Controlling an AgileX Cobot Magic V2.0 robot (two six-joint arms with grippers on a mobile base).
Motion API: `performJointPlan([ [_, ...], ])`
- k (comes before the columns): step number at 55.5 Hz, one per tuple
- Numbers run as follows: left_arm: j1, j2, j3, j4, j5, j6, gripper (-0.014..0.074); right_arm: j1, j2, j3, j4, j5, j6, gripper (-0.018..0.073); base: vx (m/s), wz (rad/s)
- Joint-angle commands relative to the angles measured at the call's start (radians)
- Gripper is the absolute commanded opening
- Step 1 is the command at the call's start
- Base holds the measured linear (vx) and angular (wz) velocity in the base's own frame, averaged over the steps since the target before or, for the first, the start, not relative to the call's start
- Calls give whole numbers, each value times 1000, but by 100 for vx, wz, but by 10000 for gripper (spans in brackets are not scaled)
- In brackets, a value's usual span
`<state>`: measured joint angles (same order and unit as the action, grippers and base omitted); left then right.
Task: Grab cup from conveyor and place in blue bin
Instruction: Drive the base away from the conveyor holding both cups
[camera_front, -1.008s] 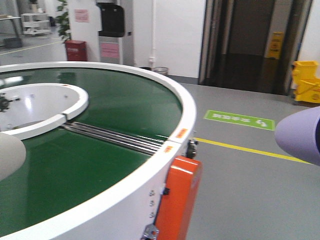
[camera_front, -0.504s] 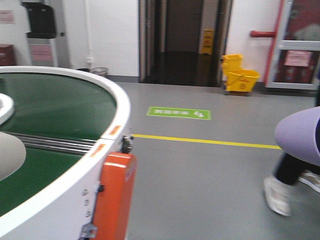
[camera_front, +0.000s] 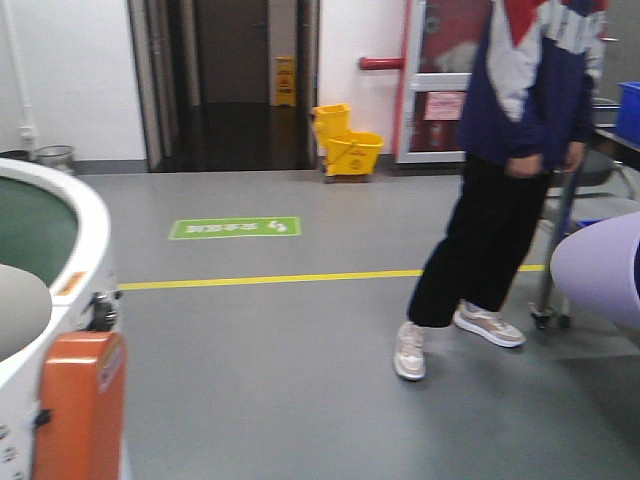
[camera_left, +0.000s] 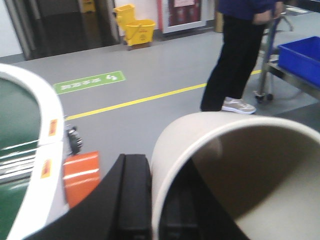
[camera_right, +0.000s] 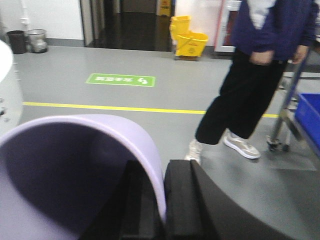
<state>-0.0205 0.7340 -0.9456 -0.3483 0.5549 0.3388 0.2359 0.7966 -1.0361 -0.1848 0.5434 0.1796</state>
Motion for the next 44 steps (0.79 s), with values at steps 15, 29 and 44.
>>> performJointPlan([
  [15,-1,-3,-26,-28,-82,-1,-7,-2,-9,-32,-15,-89,1,-9,13,-50],
  [29,-1,-3,-26,-28,-82,-1,-7,-2,-9,-32,-15,-89,1,-9,16,-51],
  [44,-1,-3,-26,-28,-82,-1,-7,-2,-9,-32,-15,-89,1,-9,19,-38],
])
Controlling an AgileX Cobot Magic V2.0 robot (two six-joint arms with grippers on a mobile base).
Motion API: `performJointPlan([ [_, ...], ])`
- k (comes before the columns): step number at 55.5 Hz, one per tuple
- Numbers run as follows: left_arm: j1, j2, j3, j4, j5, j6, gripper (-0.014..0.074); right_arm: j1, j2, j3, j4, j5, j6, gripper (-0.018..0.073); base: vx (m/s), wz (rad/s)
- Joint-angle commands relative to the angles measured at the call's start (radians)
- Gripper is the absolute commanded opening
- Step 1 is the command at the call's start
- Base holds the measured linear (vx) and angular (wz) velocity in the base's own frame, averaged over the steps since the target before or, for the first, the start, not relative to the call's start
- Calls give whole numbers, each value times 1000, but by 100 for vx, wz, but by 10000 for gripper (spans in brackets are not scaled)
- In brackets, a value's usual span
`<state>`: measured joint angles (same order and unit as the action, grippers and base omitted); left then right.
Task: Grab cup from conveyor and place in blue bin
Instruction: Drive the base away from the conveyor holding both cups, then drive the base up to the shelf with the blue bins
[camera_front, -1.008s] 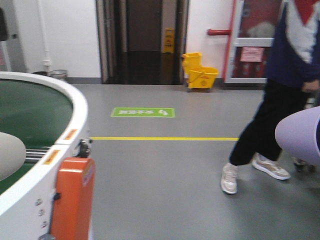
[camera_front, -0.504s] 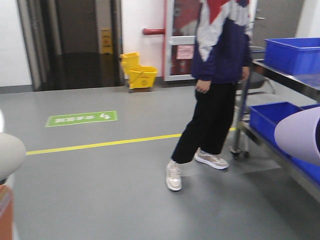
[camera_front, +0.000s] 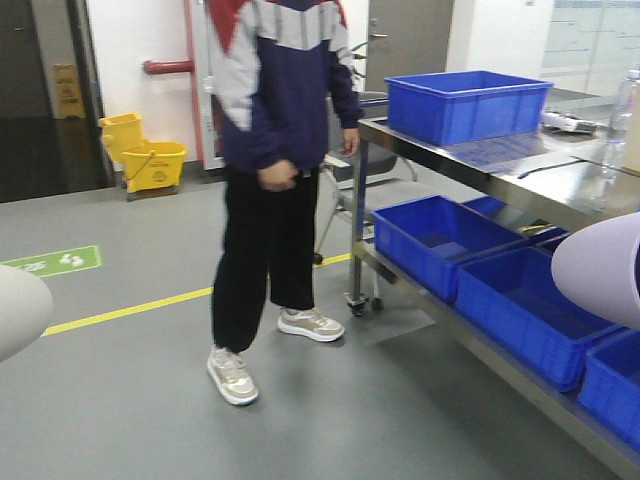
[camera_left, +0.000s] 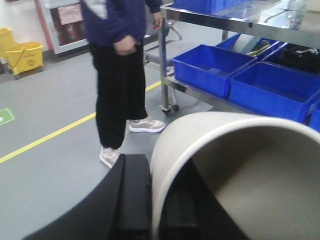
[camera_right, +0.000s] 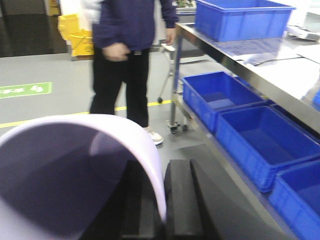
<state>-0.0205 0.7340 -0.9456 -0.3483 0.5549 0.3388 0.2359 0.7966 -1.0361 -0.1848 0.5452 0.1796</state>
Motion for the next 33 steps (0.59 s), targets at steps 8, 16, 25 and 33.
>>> performJointPlan([
  [8,-1,-3,-26,-28,-82,-1,-7,-2,-9,-32,-15,-90,1,-9,21,-27],
  [16,-1,-3,-26,-28,-82,-1,-7,-2,-9,-32,-15,-90,1,-9,23,-21],
  [25,-1,-3,-26,-28,-82,-1,-7,-2,-9,-32,-15,-90,1,-9,26,-13],
  [33,-1,-3,-26,-28,-82,-1,-7,-2,-9,-32,-15,-90,1,-9,28,-5],
])
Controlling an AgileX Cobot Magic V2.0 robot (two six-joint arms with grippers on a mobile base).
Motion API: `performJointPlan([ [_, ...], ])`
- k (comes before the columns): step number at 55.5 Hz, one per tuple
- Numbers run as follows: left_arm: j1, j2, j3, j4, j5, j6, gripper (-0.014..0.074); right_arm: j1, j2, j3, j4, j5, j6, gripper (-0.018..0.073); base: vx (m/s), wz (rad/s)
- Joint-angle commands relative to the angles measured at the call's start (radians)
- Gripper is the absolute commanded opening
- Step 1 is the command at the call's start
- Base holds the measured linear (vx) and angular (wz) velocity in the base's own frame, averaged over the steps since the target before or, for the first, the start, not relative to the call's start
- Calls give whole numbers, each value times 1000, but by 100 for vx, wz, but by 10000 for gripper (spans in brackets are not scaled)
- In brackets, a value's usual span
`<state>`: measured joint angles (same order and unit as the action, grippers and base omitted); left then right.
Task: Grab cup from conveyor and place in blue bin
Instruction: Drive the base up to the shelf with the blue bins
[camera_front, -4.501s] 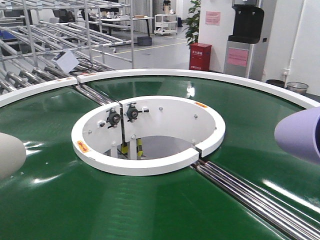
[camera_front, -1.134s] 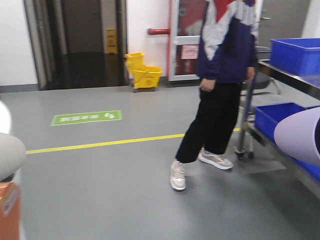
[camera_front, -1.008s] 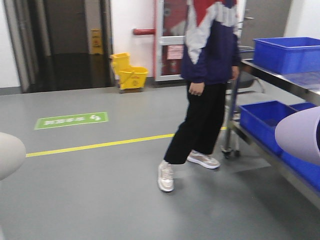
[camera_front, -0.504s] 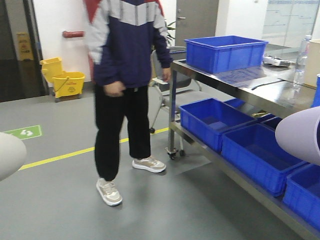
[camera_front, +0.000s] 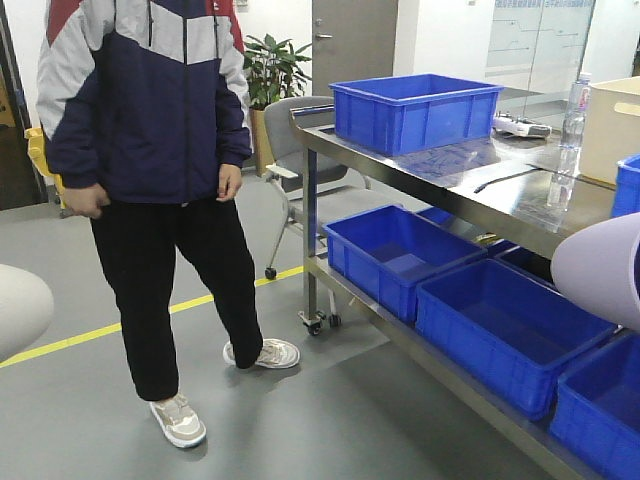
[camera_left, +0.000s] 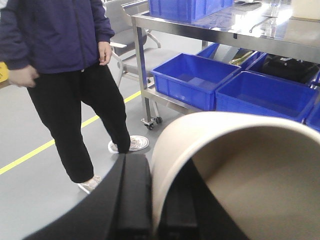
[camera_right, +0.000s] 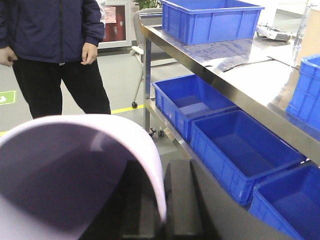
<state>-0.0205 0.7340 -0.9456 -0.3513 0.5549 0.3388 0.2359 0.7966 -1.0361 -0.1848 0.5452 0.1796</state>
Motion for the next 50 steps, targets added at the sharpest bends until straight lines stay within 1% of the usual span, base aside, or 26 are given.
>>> performJointPlan([
  [1,-1,-3,-26,-25,-82,-1,-7,-2,-9,-32,-15,-90,1,-9,29,-1],
  [30,-1,-3,-26,-25,-82,-1,-7,-2,-9,-32,-15,-90,1,-9,32,5],
  [40,-1,-3,-26,-25,-82,-1,-7,-2,-9,-32,-15,-90,1,-9,33,-11],
  [50,-1,-3,-26,-25,-82,-1,-7,-2,-9,-32,-15,-90,1,-9,32,-28],
])
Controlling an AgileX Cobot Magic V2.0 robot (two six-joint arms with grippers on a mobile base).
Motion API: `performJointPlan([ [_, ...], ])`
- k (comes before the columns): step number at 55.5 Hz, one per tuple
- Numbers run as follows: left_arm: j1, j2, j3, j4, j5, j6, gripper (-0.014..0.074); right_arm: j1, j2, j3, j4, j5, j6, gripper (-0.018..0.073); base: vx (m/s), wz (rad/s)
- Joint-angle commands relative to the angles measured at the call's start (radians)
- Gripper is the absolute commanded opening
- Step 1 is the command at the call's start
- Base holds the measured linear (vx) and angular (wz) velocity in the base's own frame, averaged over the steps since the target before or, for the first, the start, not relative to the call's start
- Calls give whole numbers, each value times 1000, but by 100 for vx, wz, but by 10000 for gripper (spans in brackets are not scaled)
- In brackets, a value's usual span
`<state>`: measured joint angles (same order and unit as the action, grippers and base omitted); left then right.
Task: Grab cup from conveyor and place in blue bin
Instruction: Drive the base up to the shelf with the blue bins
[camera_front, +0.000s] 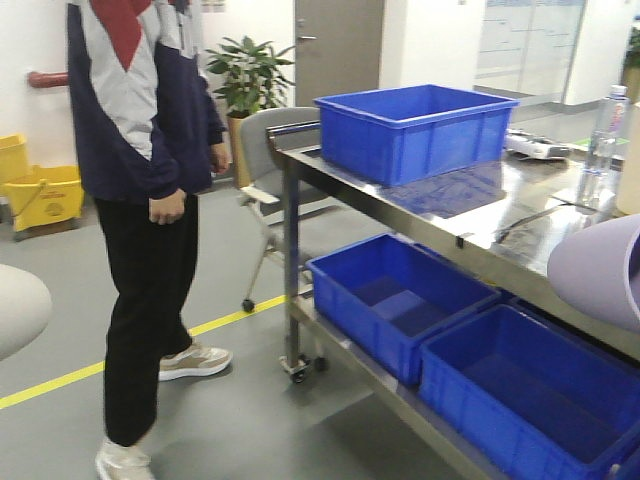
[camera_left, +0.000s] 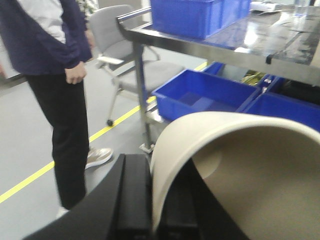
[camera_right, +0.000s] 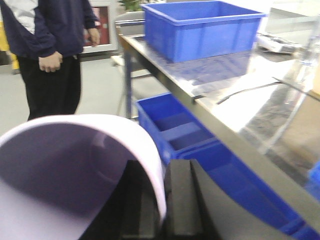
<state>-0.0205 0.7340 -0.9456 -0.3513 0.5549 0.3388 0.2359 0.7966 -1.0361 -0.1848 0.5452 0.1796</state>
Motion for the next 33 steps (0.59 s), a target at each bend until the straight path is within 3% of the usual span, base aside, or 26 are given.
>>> performJointPlan([
  [1,-1,-3,-26,-25,-82,-1,-7,-2,-9,-32,-15,-90,1,-9,32,-40],
  [13,-1,-3,-26,-25,-82,-1,-7,-2,-9,-32,-15,-90,1,-9,32,-53],
  [33,-1,-3,-26,-25,-82,-1,-7,-2,-9,-32,-15,-90,1,-9,30,-75],
])
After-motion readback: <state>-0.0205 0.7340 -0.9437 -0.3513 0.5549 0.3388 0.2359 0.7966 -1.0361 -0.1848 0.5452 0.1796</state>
